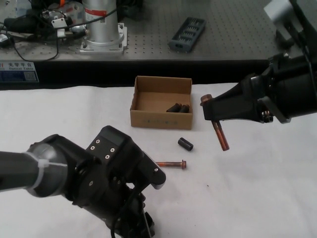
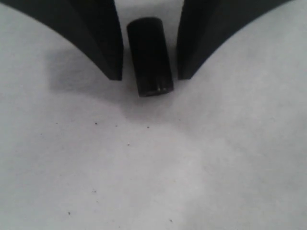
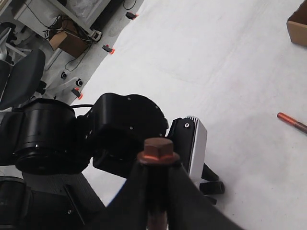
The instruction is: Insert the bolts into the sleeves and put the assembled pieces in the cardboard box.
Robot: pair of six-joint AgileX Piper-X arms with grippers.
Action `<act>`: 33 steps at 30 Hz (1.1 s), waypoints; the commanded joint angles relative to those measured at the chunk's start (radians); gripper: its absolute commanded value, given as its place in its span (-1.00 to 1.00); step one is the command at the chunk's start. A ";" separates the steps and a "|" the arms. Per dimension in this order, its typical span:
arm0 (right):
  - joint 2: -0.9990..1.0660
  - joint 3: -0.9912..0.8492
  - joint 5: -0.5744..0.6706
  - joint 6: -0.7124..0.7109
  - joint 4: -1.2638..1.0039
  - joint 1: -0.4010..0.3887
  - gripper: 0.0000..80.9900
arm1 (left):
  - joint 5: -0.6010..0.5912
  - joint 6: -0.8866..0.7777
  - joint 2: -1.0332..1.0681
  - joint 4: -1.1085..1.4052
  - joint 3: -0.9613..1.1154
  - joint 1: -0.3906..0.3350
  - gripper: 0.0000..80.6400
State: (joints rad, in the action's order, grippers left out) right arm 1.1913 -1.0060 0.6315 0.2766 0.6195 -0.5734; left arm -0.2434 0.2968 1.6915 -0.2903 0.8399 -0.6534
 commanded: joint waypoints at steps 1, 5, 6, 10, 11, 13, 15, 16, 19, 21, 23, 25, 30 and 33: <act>-0.014 -0.006 0.014 -0.009 0.003 0.003 -0.93 | 0.032 0.018 0.037 -0.002 0.008 0.001 -0.30; -0.014 -0.006 0.014 -0.009 0.003 0.003 -0.93 | 0.032 0.018 0.048 -0.004 0.008 0.001 -0.30; -0.014 -0.006 0.014 -0.009 0.003 0.003 -0.93 | 0.032 0.018 0.048 -0.006 0.008 0.001 -0.30; -0.014 -0.006 0.014 -0.031 0.003 0.003 -0.93 | 0.032 0.018 0.048 -0.017 0.008 0.001 -0.30; -0.014 -0.006 0.014 -0.031 0.003 0.003 -0.93 | 0.032 0.018 0.048 -0.026 0.008 0.001 -0.30; -0.014 -0.006 0.014 -0.031 0.003 0.003 -0.93 | 0.032 0.018 0.048 -0.047 0.008 0.001 -0.30; -0.014 -0.006 0.014 -0.031 0.003 0.003 -0.93 | 0.032 0.018 0.048 -0.065 0.008 0.001 -0.33; -0.014 -0.006 0.014 -0.031 0.003 0.003 -0.93 | 0.032 0.018 0.048 -0.070 0.008 0.001 -0.38; -0.014 -0.006 0.014 -0.031 0.003 0.003 -0.93 | 0.032 0.026 0.048 -0.070 0.008 0.001 -0.65; -0.014 -0.006 0.014 -0.031 0.003 0.003 -0.93 | 0.032 0.038 0.048 -0.070 0.008 0.001 -0.86; -0.014 -0.006 0.014 -0.031 0.003 0.003 -0.93 | 0.032 0.050 0.048 -0.076 0.008 0.001 -0.99; -0.014 -0.006 0.014 -0.031 0.003 0.003 -0.93 | 0.032 0.050 0.048 -0.076 0.008 0.001 -0.99; -0.014 -0.006 0.014 -0.031 0.003 0.003 -0.93 | 0.029 0.034 0.048 -0.117 0.047 0.001 -0.99; -0.014 -0.006 0.014 -0.031 0.011 0.003 -0.93 | 0.001 0.000 0.027 -0.126 0.087 0.001 -0.99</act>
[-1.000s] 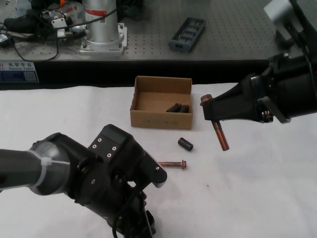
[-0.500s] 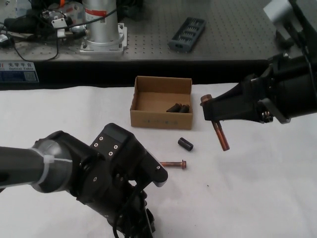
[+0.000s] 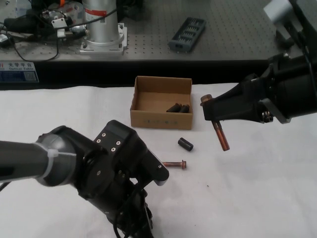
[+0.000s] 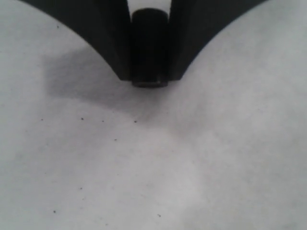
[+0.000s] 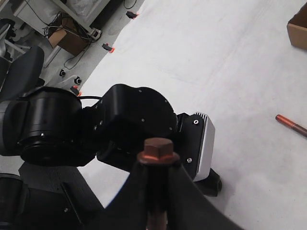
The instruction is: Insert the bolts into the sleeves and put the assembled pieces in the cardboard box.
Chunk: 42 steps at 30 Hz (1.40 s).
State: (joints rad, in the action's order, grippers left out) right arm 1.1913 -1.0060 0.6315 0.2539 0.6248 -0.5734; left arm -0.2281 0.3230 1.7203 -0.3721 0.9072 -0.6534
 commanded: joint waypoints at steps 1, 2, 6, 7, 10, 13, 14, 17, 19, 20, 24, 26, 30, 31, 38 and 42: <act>-0.014 -0.006 0.014 -0.008 0.007 0.003 -0.93 | -0.025 -0.026 -0.016 -0.044 0.029 0.001 -0.99; -0.014 -0.006 0.009 -0.008 0.006 0.003 -0.93 | -0.032 -0.029 -0.036 -0.041 0.035 0.001 -0.99; -0.014 -0.006 0.006 -0.008 0.006 0.005 -0.93 | -0.059 -0.105 -0.127 -0.039 0.031 0.009 -0.99; -0.014 -0.006 0.002 -0.008 0.003 0.005 -0.93 | -0.097 -0.134 -0.152 -0.036 0.027 0.016 -0.99; -0.014 -0.006 -0.017 -0.008 -0.002 0.005 -0.93 | -0.172 -0.215 -0.231 0.002 0.010 0.040 -0.99; -0.012 -0.006 -0.017 -0.008 -0.010 0.005 -0.93 | -0.271 -0.315 -0.313 0.101 -0.028 0.070 -0.99; -0.012 -0.006 -0.017 -0.008 -0.010 0.005 -0.93 | -0.310 -0.366 -0.340 0.152 -0.044 0.078 -0.99; -0.012 -0.006 -0.017 -0.008 -0.010 0.005 -0.93 | -0.390 -0.493 -0.414 0.302 -0.087 0.086 -0.99; -0.006 -0.006 -0.012 -0.001 -0.020 0.005 -0.93 | -0.423 -0.555 -0.460 0.386 -0.114 0.086 -0.99; -0.003 -0.006 0.001 0.011 -0.036 0.005 -0.93 | -0.447 -0.584 -0.481 0.433 -0.129 0.086 -0.99; 0.024 -0.006 0.085 0.111 -0.134 0.000 -0.93 | -0.520 -0.696 -0.528 0.587 -0.185 0.086 -0.99; 0.039 -0.006 0.123 0.160 -0.189 0.000 -0.93 | -0.539 -0.746 -0.534 0.652 -0.206 0.086 -0.99; 0.047 -0.006 0.149 0.223 -0.271 0.000 -0.93 | -0.547 -0.827 -0.534 0.770 -0.234 0.086 -0.99; 0.047 -0.006 0.149 0.233 -0.286 0.000 -0.93 | -0.547 -0.845 -0.534 0.794 -0.235 0.086 -0.99; 0.047 -0.006 0.149 0.293 -0.369 0.000 -0.93 | -0.549 -0.908 -0.534 0.873 -0.235 0.086 -0.99; 0.047 -0.006 0.149 0.293 -0.395 0.000 -0.93 | -0.605 -0.929 -0.534 0.905 -0.235 0.086 -0.99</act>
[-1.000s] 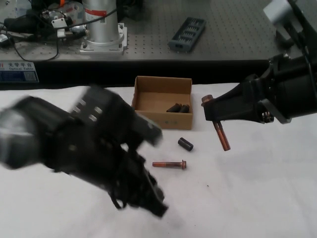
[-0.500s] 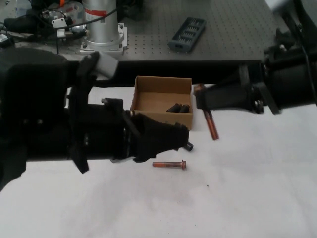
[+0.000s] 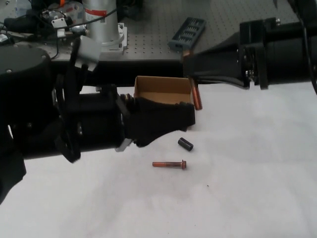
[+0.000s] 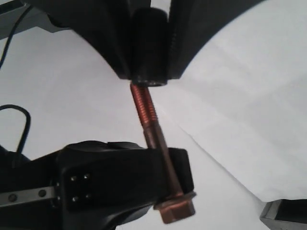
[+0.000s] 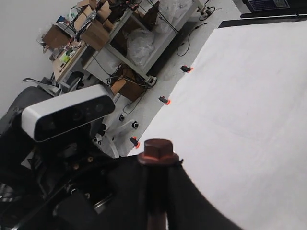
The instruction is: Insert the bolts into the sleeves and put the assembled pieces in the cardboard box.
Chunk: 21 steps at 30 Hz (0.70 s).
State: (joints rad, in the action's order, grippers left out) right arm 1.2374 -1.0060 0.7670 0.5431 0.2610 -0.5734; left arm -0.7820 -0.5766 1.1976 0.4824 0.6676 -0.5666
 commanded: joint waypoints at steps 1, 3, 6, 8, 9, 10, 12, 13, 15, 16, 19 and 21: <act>0.001 -0.006 0.013 0.011 -0.041 0.000 -0.93 | -0.055 -0.031 -0.011 0.050 0.005 0.000 -0.99; 0.001 -0.006 0.013 0.025 -0.055 0.000 -0.93 | -0.055 -0.031 -0.011 0.050 0.005 0.000 -0.99; 0.001 -0.006 0.009 0.025 -0.063 0.000 -0.93 | -0.067 -0.031 -0.011 0.050 0.005 0.000 -0.99; 0.001 -0.006 0.006 0.025 -0.070 0.000 -0.93 | -0.078 -0.031 -0.011 0.050 0.005 0.000 -0.99; 0.001 -0.006 0.006 0.025 -0.075 0.000 -0.93 | -0.078 -0.031 -0.011 0.050 0.005 0.000 -0.99; 0.001 -0.006 0.006 0.025 -0.083 0.000 -0.93 | -0.078 -0.031 -0.011 0.050 0.005 0.000 -0.99; 0.004 -0.006 0.006 0.041 -0.098 0.000 -0.93 | -0.078 -0.031 -0.011 0.050 0.005 0.000 -0.99; 0.003 -0.006 0.006 0.049 -0.102 0.000 -0.93 | -0.078 -0.031 -0.011 0.050 0.005 0.000 -0.99; 0.003 -0.006 0.006 0.049 -0.103 0.000 -0.93 | -0.075 -0.031 -0.011 0.050 0.005 0.000 -0.99; 0.003 -0.006 0.006 0.049 -0.103 0.000 -0.93 | -0.073 -0.031 -0.011 0.050 0.005 0.000 -0.99; 0.003 -0.006 0.011 0.056 -0.103 0.000 -0.93 | -0.046 -0.031 -0.011 0.050 0.005 0.000 -0.99; 0.003 -0.006 0.011 0.056 -0.103 0.000 -0.93 | -0.008 -0.031 -0.011 0.053 0.005 0.000 -0.99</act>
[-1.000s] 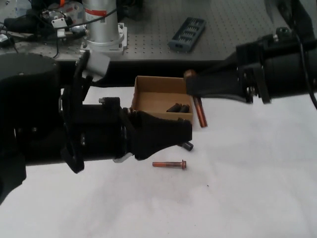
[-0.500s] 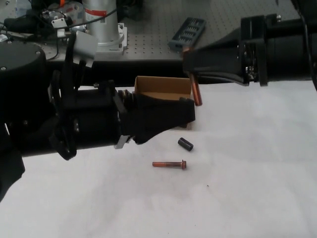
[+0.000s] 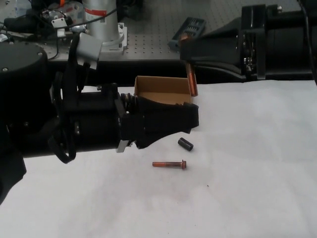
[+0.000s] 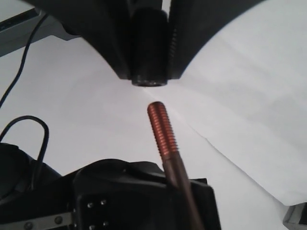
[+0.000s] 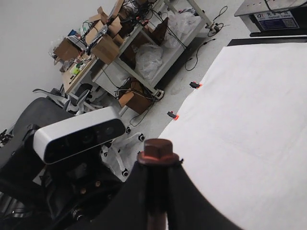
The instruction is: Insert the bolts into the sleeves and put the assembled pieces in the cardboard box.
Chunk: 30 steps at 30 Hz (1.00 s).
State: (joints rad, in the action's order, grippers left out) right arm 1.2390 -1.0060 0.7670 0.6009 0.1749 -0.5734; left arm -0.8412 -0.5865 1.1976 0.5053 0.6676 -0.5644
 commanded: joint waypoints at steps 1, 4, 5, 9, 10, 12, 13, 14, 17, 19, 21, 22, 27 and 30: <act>0.002 -0.006 0.011 0.003 -0.016 0.000 -0.93 | 0.061 -0.021 -0.011 0.037 0.005 -0.003 -0.99; 0.002 -0.006 0.011 0.014 -0.016 0.000 -0.93 | 0.071 -0.021 -0.011 0.052 0.005 -0.003 -0.99; 0.002 -0.006 0.011 0.014 -0.016 0.000 -0.93 | 0.071 -0.021 -0.011 0.052 0.005 -0.003 -0.99; 0.002 -0.006 0.011 0.034 -0.016 0.000 -0.93 | 0.075 -0.021 -0.011 0.052 0.005 -0.003 -0.99; 0.002 -0.006 0.011 0.034 -0.016 0.000 -0.93 | 0.075 -0.021 -0.011 0.052 0.005 -0.003 -0.99; 0.002 -0.006 0.011 0.034 -0.016 0.000 -0.93 | 0.075 -0.021 -0.011 0.052 0.005 -0.003 -0.99; 0.002 -0.006 0.011 0.034 -0.016 0.000 -0.93 | 0.075 -0.021 -0.011 0.052 0.005 -0.003 -0.99; 0.002 -0.006 0.011 0.035 -0.016 0.000 -0.93 | 0.075 -0.021 -0.011 0.052 0.005 -0.003 -0.99; 0.002 -0.006 0.014 0.047 -0.016 -0.004 -0.93 | 0.083 -0.026 -0.011 0.066 0.005 -0.003 -0.99; 0.002 -0.006 0.014 0.051 -0.016 -0.011 -0.93 | 0.090 -0.043 -0.011 0.093 0.005 -0.003 -0.99; -0.002 -0.006 0.012 0.051 -0.016 -0.011 -0.93 | 0.090 -0.043 -0.011 0.096 0.005 -0.003 -0.99; -0.001 -0.006 0.013 0.051 -0.016 -0.011 -0.93 | 0.090 -0.043 -0.011 0.096 0.005 -0.003 -0.99; -0.001 -0.006 0.013 0.058 -0.016 -0.011 -0.93 | 0.090 -0.049 -0.011 0.099 0.005 -0.003 -0.99; -0.003 -0.006 0.044 0.058 -0.016 -0.011 -0.93 | 0.118 -0.049 -0.011 0.102 0.005 -0.003 -0.99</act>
State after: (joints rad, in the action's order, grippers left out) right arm 1.2390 -1.0060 0.7706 0.6574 0.1599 -0.5796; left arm -0.7592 -0.6121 1.1976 0.5603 0.6676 -0.5668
